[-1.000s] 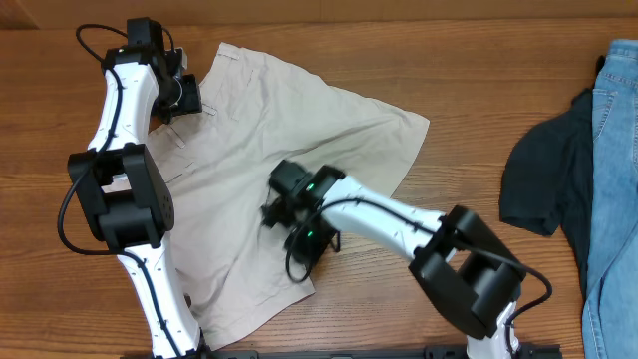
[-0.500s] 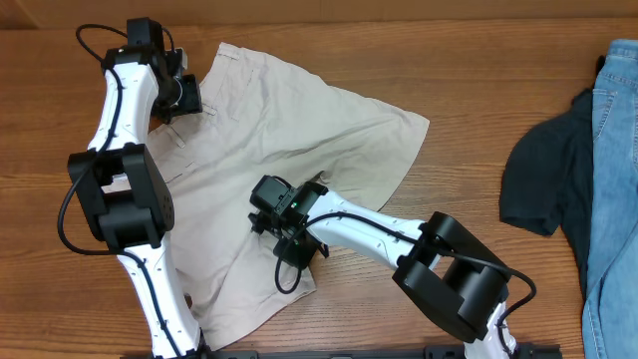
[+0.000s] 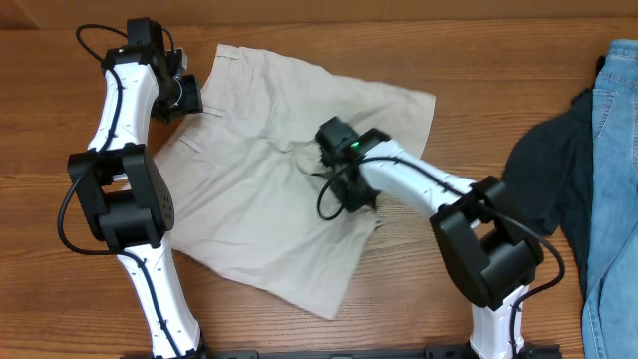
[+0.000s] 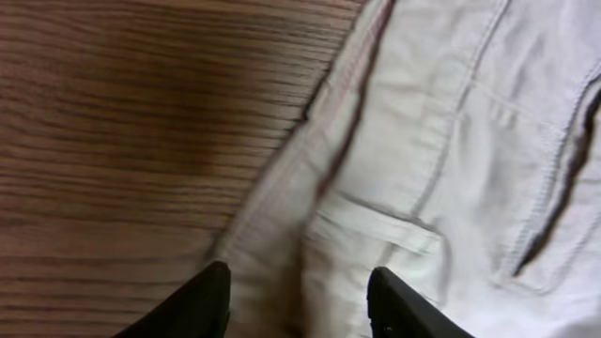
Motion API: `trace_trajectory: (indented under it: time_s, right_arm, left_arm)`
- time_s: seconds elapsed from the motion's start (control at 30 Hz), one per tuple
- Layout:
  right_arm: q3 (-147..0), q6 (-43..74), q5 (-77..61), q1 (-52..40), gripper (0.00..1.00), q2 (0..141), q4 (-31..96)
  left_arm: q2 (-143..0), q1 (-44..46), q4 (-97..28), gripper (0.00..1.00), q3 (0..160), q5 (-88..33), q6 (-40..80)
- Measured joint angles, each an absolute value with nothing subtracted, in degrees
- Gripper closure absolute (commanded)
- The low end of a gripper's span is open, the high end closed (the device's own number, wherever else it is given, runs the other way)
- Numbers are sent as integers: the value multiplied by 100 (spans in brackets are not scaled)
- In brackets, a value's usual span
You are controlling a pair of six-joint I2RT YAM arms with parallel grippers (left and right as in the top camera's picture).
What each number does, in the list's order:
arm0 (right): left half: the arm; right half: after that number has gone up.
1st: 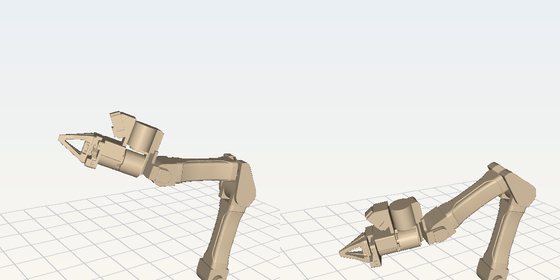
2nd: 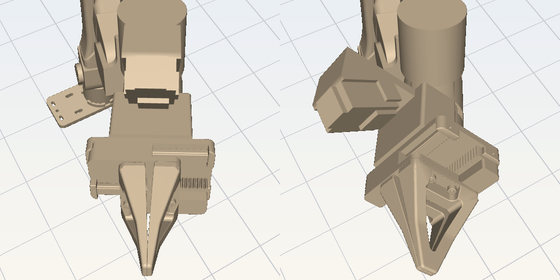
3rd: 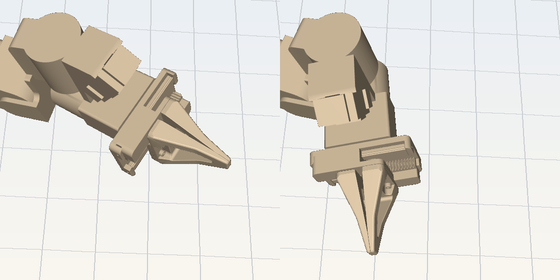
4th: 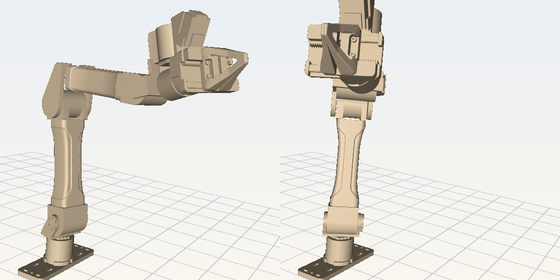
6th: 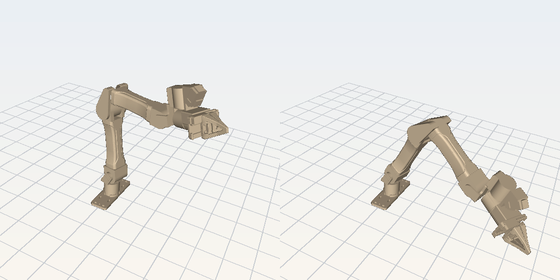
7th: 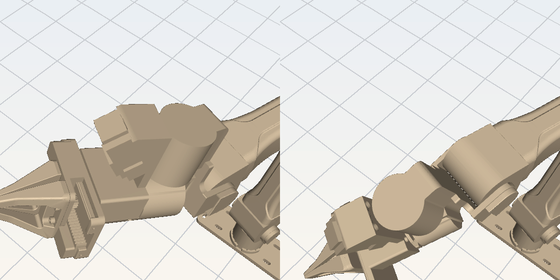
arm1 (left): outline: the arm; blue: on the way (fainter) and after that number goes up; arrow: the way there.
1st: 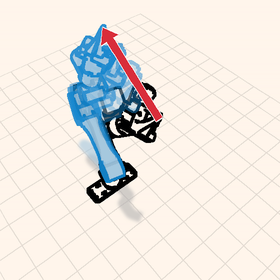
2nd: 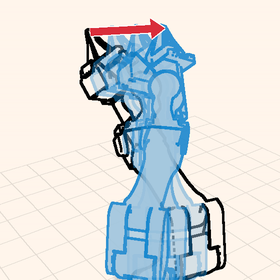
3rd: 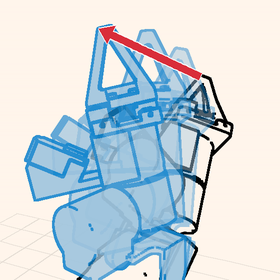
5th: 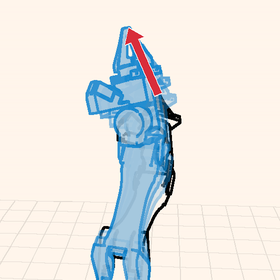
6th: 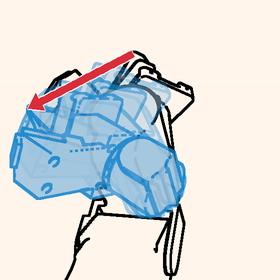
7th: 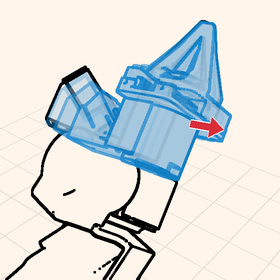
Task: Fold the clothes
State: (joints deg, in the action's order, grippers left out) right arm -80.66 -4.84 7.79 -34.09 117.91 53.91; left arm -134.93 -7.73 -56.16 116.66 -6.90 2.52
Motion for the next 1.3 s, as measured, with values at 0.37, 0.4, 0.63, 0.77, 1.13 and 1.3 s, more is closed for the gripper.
trace_trajectory:
  time_s: [0.37,0.4,0.63,0.77,1.13,1.3]
  right_arm:
    - [-8012,-473,906,-3111,25,11596,5802]
    - [-7992,-327,823,-3087,21,11421,5677]
    - [-8025,871,8,-2475,23,9891,4930]
    - [-8020,993,-266,-2436,23,9929,5253]
    - [-8020,1243,-620,-2436,23,9929,5205]
    - [-8020,1328,-714,-2436,23,9929,5192]
  left_arm:
    - [-13493,-753,-5916,48,11819,-847,-222]
    - [-13493,-746,-5996,48,11939,-908,-364]
    - [-13458,-329,-5675,96,12680,-1271,-1516]
    - [-13458,-97,-5393,96,12495,-1201,-1975]
    - [-13797,-56,-5671,96,11686,-532,-2274]
    - [-13933,-338,-6169,96,11712,110,-725]
